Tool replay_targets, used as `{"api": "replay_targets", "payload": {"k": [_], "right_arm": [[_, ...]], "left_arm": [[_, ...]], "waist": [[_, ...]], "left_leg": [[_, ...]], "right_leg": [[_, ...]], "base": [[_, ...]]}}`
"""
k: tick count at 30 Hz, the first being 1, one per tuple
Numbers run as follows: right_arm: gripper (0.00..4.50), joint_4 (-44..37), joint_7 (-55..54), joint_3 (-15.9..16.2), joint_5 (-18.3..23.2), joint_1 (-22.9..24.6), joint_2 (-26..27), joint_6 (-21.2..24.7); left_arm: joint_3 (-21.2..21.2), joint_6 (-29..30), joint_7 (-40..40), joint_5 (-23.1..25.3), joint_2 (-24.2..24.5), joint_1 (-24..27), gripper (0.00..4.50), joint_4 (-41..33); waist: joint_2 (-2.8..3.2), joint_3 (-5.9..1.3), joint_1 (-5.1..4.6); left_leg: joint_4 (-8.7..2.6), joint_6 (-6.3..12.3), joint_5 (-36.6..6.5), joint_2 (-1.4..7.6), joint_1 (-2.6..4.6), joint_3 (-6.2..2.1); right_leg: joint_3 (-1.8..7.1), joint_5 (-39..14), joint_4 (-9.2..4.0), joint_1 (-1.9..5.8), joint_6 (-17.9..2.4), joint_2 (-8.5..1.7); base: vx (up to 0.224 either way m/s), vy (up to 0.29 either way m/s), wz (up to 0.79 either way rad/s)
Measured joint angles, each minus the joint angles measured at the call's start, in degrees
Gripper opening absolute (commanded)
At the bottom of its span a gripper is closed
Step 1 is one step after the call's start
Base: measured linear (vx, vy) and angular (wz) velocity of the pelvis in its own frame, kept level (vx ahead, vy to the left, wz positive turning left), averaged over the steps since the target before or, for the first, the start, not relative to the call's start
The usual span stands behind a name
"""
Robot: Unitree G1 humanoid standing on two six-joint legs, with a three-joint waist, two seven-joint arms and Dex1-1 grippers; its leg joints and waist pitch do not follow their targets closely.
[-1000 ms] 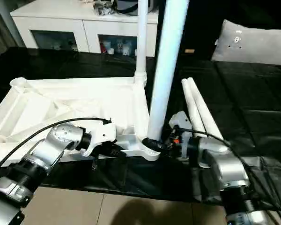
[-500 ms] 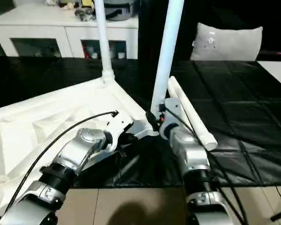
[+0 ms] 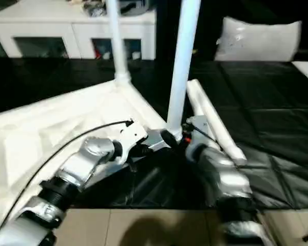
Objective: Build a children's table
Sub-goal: Rotate leg to tighten
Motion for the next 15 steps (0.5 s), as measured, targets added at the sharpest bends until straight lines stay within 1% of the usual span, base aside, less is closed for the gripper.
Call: {"api": "replay_targets", "payload": {"k": [1,3,4,6,9,12,13,14,15], "right_arm": [[4.40,-0.53,1.75,0.30,0.64,0.00,-0.85,0.10],[4.46,-1.41,4.51,0.39,1.64,0.00,-2.47,0.15],[4.46,-1.89,5.26,0.40,1.81,-0.03,-2.98,0.15],[4.46,-2.48,8.75,1.65,2.11,-0.08,-4.75,0.39],[4.46,-2.86,12.68,1.96,2.46,-0.08,-6.48,0.65],[4.07,-3.08,15.67,3.13,3.66,-0.08,-6.49,0.87],[4.07,-3.31,16.54,3.38,3.97,-0.07,-6.56,1.30],[3.87,-3.76,17.37,3.66,4.19,-0.07,-6.84,1.70],[3.87,-4.38,18.17,3.68,4.31,-0.06,-7.06,1.94]], "left_arm": [[-0.55,-1.31,-1.22,-0.06,0.80,-0.09,0.00,0.04],[-1.18,-3.52,-3.60,-0.25,2.28,-0.16,0.00,0.05],[-1.42,-4.31,-4.45,-0.27,2.76,-0.24,0.00,0.00],[-2.26,-6.69,-8.11,-0.78,4.76,-0.50,0.00,0.01],[-2.62,-9.17,-13.39,-1.43,7.59,-0.49,0.00,0.11],[-2.73,-9.39,-16.66,-1.50,8.56,-0.69,0.00,0.18],[-2.89,-9.47,-17.36,-1.59,8.67,-0.82,0.00,0.30],[-3.15,-9.74,-17.81,-1.71,8.71,-1.01,0.00,0.47],[-3.43,-9.93,-18.30,-1.84,8.74,-1.20,0.00,0.69]], "waist": [[-0.02,0.01,0.30],[-0.06,-0.05,1.24],[-0.18,-0.13,1.56],[-0.38,-0.22,2.20],[-0.62,-0.27,3.03],[-0.72,-0.26,3.57],[-0.74,-0.25,3.74],[-0.76,-0.24,3.95],[-0.79,-0.24,4.16]], "left_leg": [[-0.06,-0.01,0.00,-0.01,0.00,0.06],[-0.38,0.36,0.24,0.08,-0.12,0.08],[-0.37,0.36,0.24,0.07,-0.27,0.15],[-0.30,0.38,0.22,0.13,-0.40,0.20],[-0.25,0.40,0.20,0.17,-0.39,0.19],[-0.04,0.37,0.19,0.23,-0.39,0.19],[-0.02,0.33,0.17,0.23,-0.38,0.19],[0.03,0.28,0.15,0.23,-0.37,0.19],[0.08,0.27,0.15,0.23,-0.35,0.19]], "right_leg": [[0.15,-0.21,0.38,-0.25,0.03,0.01],[0.22,-0.44,0.76,-0.64,-0.42,0.18],[0.32,-0.66,1.16,-1.00,-0.60,0.16],[0.36,-1.10,1.68,-1.33,-0.78,0.17],[0.37,-1.53,2.23,-1.49,-0.98,0.17],[0.36,-1.59,2.47,-1.52,-1.06,0.16],[0.37,-1.57,2.48,-1.50,-1.09,0.16],[0.40,-1.55,2.50,-1.48,-1.08,0.17],[0.46,-1.50,2.50,-1.45,-1.06,0.17]], "base": [[0.000,0.000,0.00],[0.057,-0.048,-0.02],[0.056,-0.042,-0.02],[0.000,0.000,0.00],[0.000,0.000,0.00],[0.000,0.000,0.00],[0.000,0.000,0.00],[0.000,0.000,0.00],[0.000,0.000,0.00]]}}
